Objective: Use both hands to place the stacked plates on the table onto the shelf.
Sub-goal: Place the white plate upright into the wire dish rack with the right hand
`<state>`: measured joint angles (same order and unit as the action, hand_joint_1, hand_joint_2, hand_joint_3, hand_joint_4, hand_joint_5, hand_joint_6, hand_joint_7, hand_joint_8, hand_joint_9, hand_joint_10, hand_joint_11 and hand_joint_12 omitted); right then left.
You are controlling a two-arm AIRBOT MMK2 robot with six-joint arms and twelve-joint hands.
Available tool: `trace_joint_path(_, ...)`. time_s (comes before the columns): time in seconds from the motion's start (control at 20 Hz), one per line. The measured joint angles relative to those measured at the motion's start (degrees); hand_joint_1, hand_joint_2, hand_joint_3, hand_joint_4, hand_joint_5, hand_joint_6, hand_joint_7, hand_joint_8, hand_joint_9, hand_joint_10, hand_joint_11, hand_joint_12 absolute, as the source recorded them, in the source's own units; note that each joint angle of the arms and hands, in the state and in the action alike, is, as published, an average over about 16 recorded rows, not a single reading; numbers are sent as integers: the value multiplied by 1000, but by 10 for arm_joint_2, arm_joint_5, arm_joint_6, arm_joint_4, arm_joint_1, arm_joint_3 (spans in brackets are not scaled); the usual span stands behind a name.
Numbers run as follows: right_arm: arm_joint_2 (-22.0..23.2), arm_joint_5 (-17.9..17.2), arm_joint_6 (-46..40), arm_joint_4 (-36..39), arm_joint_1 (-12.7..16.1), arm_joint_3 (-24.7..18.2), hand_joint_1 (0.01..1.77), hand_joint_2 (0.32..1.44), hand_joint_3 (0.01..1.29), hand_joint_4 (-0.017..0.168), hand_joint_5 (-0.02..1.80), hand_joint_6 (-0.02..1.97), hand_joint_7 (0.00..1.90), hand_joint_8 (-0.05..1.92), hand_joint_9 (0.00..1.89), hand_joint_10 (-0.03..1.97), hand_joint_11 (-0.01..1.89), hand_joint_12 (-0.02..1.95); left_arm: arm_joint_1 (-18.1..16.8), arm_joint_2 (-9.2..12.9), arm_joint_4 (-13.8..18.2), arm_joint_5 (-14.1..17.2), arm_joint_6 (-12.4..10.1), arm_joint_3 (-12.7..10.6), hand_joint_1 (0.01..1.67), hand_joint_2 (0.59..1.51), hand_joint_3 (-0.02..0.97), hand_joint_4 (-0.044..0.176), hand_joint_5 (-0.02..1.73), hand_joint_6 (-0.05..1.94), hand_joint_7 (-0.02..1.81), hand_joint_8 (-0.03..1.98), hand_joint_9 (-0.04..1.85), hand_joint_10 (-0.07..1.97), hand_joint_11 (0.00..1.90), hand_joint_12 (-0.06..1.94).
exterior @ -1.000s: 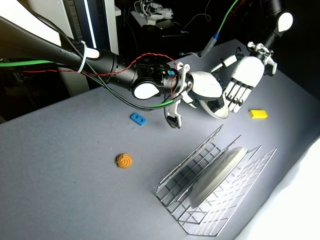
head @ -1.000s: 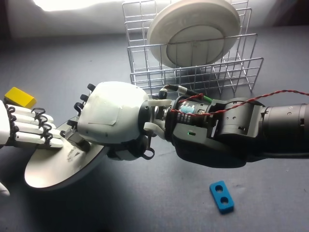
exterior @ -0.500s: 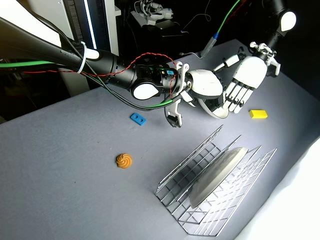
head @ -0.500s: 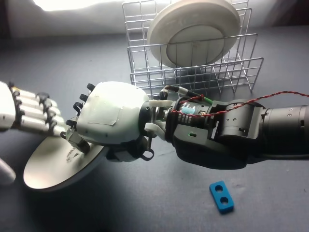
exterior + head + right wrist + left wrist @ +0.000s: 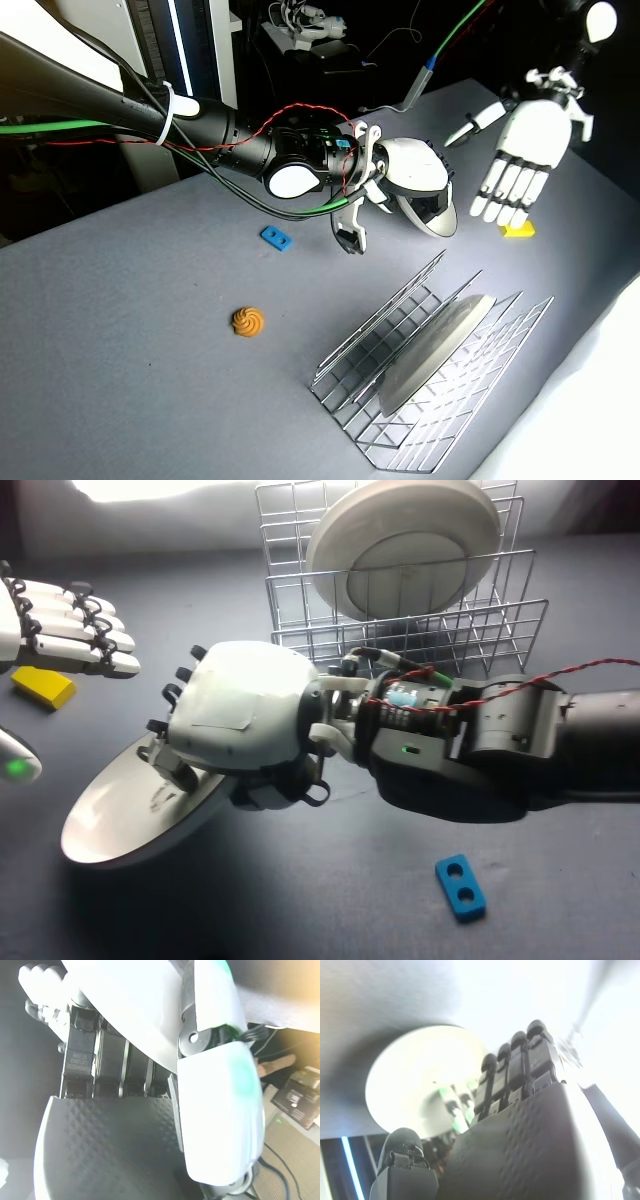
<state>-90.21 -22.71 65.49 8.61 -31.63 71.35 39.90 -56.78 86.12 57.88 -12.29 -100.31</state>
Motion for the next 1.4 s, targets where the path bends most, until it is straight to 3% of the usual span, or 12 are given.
trace_joint_path(0.3,49,15,-6,0,13,-58,1323,948,10,-8,926,717,1063,653,1103,933,933,1110,-22,6,1,1,-3,-3,17,1043,15,5,72,17,39,3,23,8,19,-12)
trace_joint_path(0.8,164,39,-7,-10,46,-182,1326,949,11,-1,1014,732,1122,662,1121,927,951,1139,-20,6,4,-1,-4,-6,16,1043,14,6,74,16,40,3,22,7,19,-13)
trace_joint_path(1.1,230,57,-26,-46,78,-236,1327,949,11,4,1036,743,1133,624,1125,921,962,1132,-17,6,5,-2,-5,-5,16,1043,15,6,75,16,44,4,22,7,19,-12)
trace_joint_path(1.4,276,89,-61,-124,124,-261,1327,949,11,3,1041,731,1152,560,1128,954,984,1126,-15,6,7,-2,-5,-5,16,1043,15,6,70,16,40,4,22,8,19,-12)
